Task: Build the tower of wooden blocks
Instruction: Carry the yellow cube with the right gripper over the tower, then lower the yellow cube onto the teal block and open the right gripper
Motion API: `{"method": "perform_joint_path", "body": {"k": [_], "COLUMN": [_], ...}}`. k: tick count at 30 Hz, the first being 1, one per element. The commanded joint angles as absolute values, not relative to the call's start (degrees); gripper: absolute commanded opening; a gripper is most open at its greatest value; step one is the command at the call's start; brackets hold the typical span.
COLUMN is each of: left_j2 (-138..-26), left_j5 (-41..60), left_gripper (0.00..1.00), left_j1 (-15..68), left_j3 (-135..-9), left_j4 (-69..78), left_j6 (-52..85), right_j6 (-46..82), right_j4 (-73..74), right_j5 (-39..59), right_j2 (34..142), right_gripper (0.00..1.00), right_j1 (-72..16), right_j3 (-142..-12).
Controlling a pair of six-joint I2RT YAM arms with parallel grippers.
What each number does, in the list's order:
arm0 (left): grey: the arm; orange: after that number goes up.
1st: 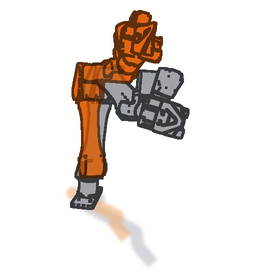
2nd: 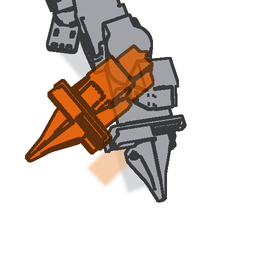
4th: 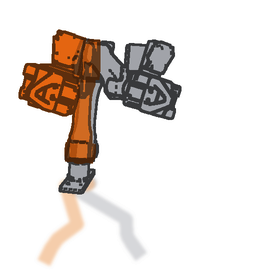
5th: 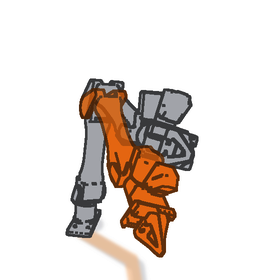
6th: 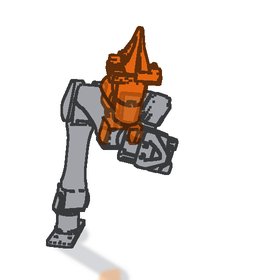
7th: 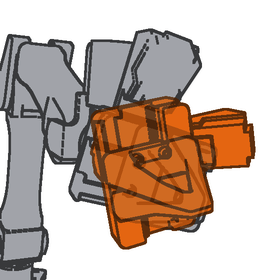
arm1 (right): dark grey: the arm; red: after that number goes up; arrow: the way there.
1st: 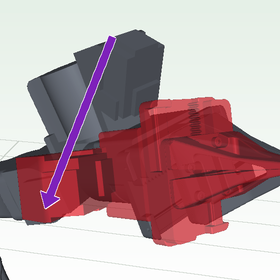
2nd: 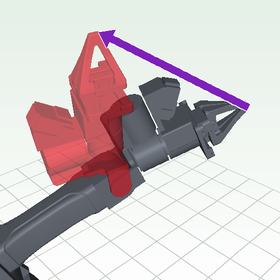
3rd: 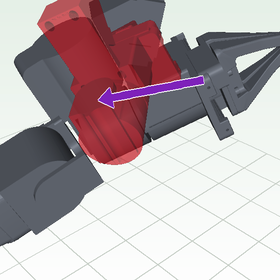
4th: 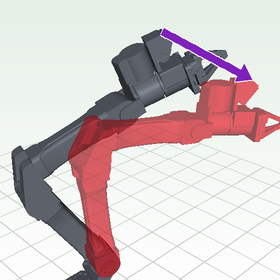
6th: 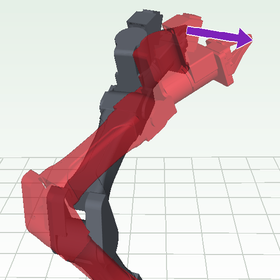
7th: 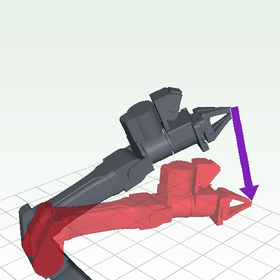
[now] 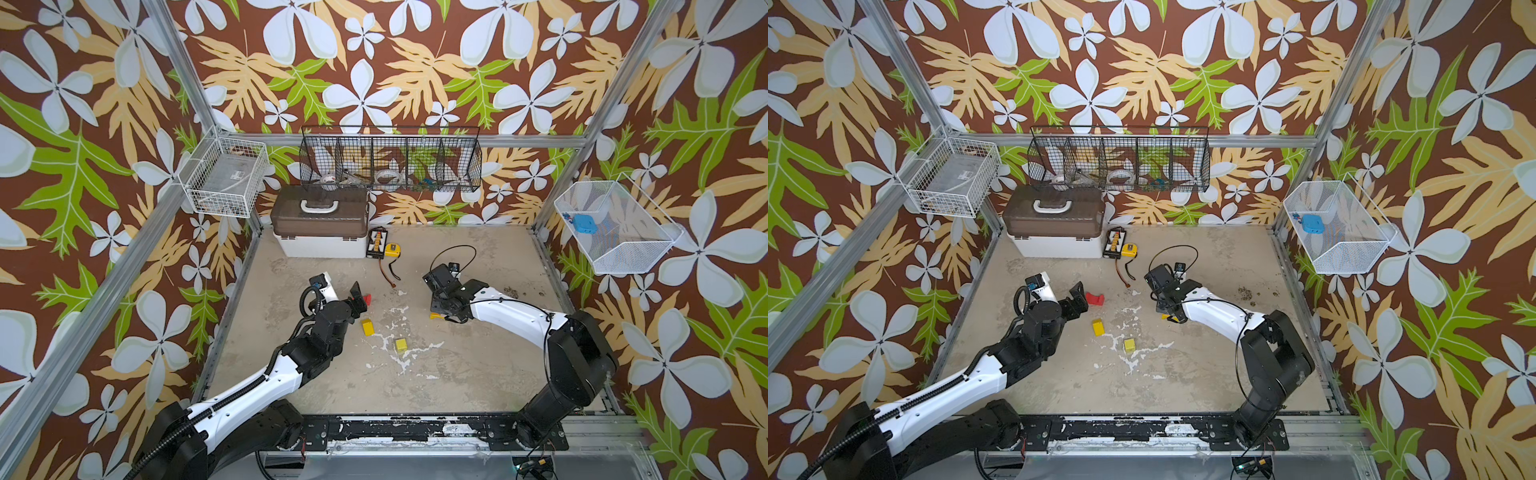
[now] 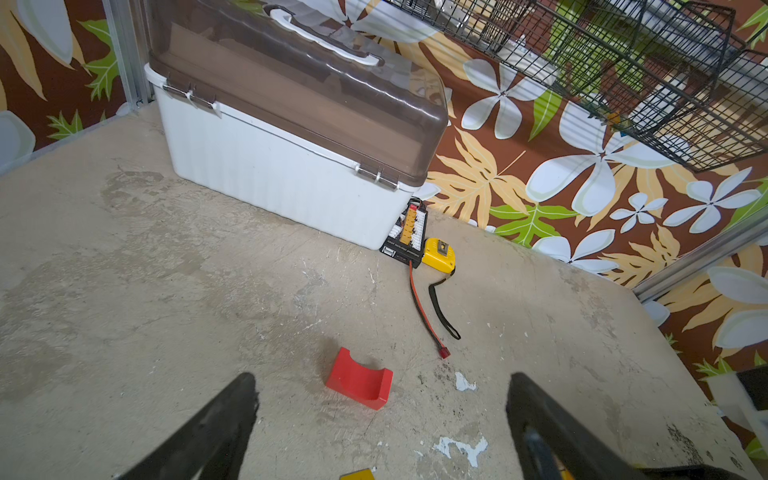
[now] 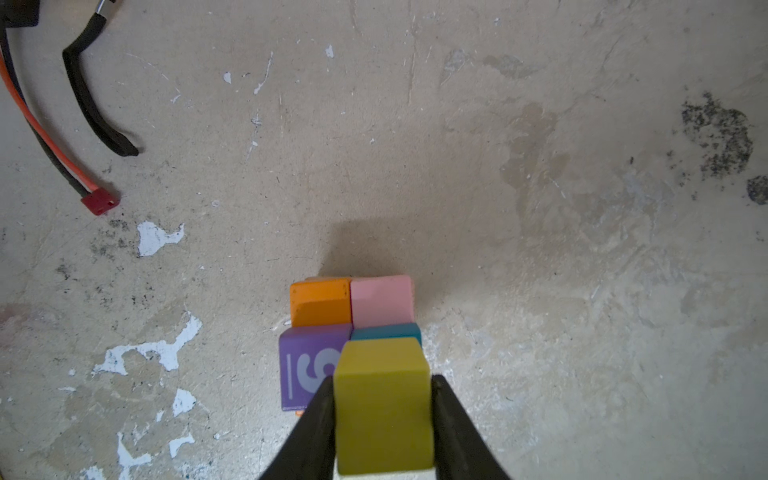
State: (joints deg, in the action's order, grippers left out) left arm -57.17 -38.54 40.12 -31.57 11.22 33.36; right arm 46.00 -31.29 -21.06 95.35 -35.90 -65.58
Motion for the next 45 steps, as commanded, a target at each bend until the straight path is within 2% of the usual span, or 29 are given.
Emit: {"method": "perform_joint_path", "body": {"k": [1,27,38,45], "left_j2": [-57.1,-57.1,-57.0,-57.0], "left_j5": [-38.7,-38.2,-38.2,-38.3], "left_gripper": [0.95,0.95,0.95,0.95], "left_j1": [40.0,40.0,40.0,39.9], "left_j3": [-31.6,-31.6,-31.6,-31.5], "left_j4": [12.1,12.1,12.0,12.1], "left_j6": [33.7,33.8,33.8,33.8], "right_j6": [46.3,44.6,44.3,43.7], "right_j4": [-32.0,-31.2,-31.0,-30.9], "right_j5": [-22.3,-22.1,-21.4,-22.2], "right_j2": [94.9,96.3,95.0,93.4], "right_gripper": [0.38,0.33,0.24,0.22], "right_j1": [-35.9,-35.5,-35.5,-35.5], "right_j3": [-65.5,-66.3,-65.7,-65.5]}}
